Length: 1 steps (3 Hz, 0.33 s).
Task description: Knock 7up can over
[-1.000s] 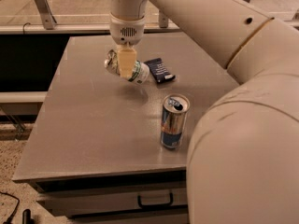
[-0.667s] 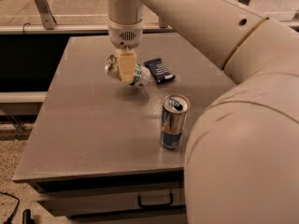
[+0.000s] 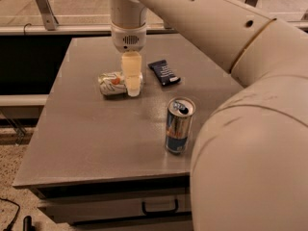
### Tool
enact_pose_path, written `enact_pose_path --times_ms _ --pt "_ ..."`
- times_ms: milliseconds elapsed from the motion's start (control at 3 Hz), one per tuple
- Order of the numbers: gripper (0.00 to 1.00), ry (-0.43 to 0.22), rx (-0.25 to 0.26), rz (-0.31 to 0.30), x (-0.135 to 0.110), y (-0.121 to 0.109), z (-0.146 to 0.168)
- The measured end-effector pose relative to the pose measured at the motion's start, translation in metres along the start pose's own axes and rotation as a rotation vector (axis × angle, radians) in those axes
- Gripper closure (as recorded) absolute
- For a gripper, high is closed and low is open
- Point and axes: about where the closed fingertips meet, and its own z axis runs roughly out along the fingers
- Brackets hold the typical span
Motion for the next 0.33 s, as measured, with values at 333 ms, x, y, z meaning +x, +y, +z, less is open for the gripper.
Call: enact_pose_path --times_ms 333 --pt "0.00 0.000 0.000 0.000 0.0000 0.0000 0.0000"
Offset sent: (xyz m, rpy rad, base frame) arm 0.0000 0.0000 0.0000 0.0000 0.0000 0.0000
